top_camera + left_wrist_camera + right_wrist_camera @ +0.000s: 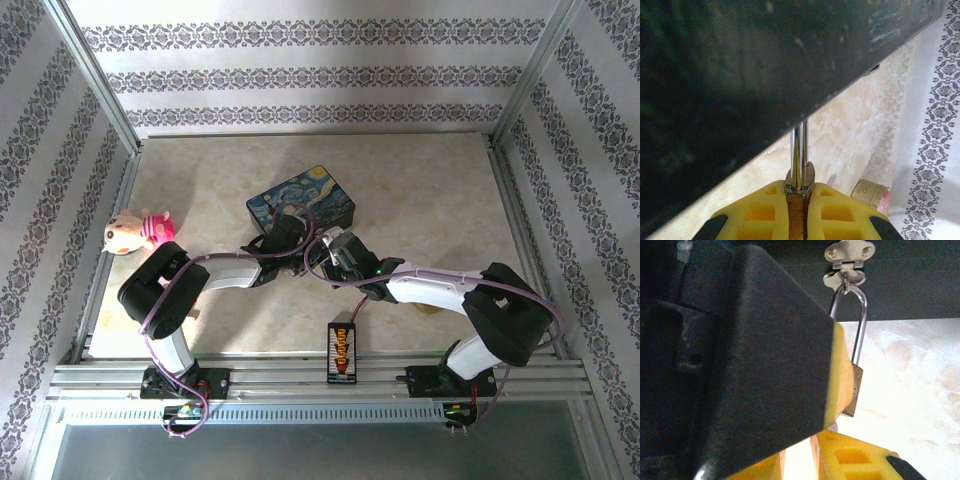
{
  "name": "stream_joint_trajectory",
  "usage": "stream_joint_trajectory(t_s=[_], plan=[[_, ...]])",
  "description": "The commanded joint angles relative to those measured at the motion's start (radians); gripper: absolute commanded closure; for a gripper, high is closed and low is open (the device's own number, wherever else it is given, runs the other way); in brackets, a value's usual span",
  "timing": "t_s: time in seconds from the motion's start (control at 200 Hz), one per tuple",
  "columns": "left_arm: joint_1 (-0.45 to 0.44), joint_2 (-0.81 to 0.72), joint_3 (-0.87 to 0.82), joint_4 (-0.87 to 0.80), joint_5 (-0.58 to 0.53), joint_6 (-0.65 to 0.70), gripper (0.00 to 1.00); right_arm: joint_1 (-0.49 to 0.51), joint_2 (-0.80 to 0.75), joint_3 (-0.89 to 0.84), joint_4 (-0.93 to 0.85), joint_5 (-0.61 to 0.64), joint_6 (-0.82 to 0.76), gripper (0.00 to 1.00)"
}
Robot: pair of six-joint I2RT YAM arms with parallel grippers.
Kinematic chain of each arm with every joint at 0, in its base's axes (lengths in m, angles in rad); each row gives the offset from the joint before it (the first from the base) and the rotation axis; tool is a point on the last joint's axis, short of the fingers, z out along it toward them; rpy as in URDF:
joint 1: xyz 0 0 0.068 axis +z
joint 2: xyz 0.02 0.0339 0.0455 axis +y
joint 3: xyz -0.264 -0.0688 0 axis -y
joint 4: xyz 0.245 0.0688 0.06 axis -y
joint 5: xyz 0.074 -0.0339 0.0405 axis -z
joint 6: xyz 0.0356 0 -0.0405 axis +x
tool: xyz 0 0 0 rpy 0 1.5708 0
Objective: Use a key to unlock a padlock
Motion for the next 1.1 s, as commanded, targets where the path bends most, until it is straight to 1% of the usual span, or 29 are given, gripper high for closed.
stream_joint_trajectory(t_s=[0.0, 0.305, 0.46, 0.625, 0.725, 0.914, 1.099], plan=[[0.002, 0.021, 0.001, -0.090, 0.089, -0.033, 1.00, -0.002, 0.038, 0.029, 0.008, 0.066, -0.041, 0.77], [0.002, 0.013, -0.001, -0.093, 0.092, -0.026, 1.00, 0.001, 0.065, 0.012, 0.038, 0.105, -0.084, 0.79], [0.004, 0.011, -0.002, -0.092, 0.093, -0.026, 1.00, 0.004, 0.045, -0.033, 0.099, 0.112, -0.114, 0.74], [0.004, 0.007, 0.000, -0.095, 0.095, -0.025, 1.00, 0.005, 0.018, -0.095, 0.178, 0.096, -0.162, 0.74], [0.005, 0.001, 0.002, -0.102, 0.095, -0.022, 1.00, 0.005, 0.017, -0.112, 0.197, 0.116, -0.176, 0.74], [0.005, -0.005, 0.001, -0.109, 0.098, -0.021, 1.00, 0.005, 0.045, -0.106, 0.212, 0.150, -0.181, 0.77], [0.005, -0.006, 0.005, -0.119, 0.101, -0.015, 1.00, 0.007, 0.063, -0.096, 0.245, 0.162, -0.179, 0.85]])
